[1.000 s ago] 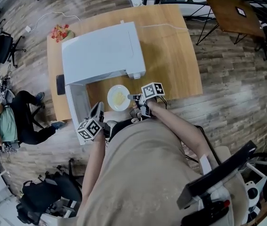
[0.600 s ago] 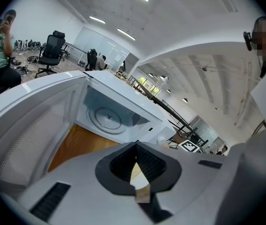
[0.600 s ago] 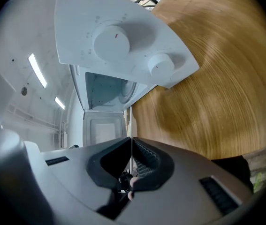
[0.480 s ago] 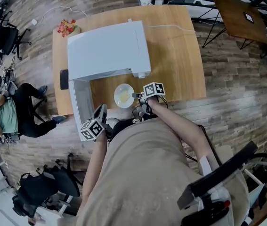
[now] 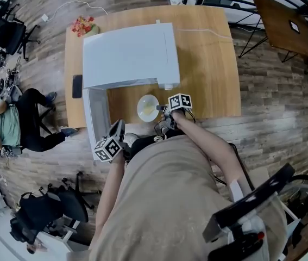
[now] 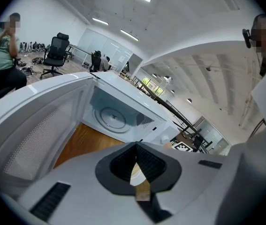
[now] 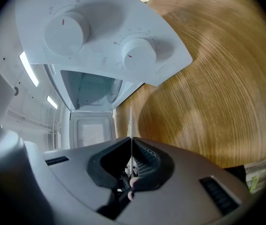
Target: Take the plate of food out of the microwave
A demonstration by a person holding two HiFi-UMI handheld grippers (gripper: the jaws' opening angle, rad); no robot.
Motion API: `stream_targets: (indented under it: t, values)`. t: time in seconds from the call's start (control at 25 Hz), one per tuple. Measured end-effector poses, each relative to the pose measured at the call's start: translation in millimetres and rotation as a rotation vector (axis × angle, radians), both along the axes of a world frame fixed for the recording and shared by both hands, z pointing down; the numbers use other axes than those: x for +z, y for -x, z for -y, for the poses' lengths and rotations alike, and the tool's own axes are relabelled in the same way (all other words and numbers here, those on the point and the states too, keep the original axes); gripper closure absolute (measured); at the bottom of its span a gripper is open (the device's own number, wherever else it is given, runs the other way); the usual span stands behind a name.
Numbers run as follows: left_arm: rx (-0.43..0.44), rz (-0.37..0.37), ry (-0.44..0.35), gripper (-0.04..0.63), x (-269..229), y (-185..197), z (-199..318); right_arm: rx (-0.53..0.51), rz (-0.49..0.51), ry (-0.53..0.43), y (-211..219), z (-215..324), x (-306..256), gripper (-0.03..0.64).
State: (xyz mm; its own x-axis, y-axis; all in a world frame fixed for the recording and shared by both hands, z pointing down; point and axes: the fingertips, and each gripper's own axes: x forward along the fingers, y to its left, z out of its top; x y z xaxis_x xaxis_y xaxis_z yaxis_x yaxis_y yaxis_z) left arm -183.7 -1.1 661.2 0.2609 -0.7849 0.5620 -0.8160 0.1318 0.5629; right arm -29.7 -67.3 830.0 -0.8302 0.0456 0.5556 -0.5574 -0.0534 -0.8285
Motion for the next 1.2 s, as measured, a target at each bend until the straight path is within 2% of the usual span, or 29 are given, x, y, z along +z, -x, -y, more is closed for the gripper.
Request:
stream_targets:
  t: [0.4, 0.6, 0.76, 0.88, 1.0, 1.2]
  values:
    - [-0.034, -0.036, -0.02, 0.592, 1.1, 1.9, 9.0, 0.015, -0.086, -0.004, -5.2, 10.9, 25.4, 0.601]
    - [-0.03, -0.038, -0.015, 0.591, 0.5, -0.2, 8.8, -0.02, -0.185, -0.144, -10.7, 21.3, 40.2, 0.591]
    - [-0.009, -0.032, 0.004, 0.592, 0.1, 1.0, 5.4, -0.032, -0.201, -0.199, 0.2, 23.2, 44.5, 0.422]
    - [0.014, -0.028, 0.014, 0.592, 0.3, 4.5, 5.7, -0.034, -0.214, -0.281, 8.5, 25.9, 42.4, 0.274]
    - [0.052, -0.023, 0.016, 0.592, -0.7, 4.9, 10.4, -0.009, -0.222, -0.369, 7.1, 33.5, 33.2, 0.222]
    - [0.145, -0.041, -0.054, 0.592, -19.2, -3.6, 24.1, 0.111, -0.189, -0.443, -11.3, 44.8, -1.3, 0.222]
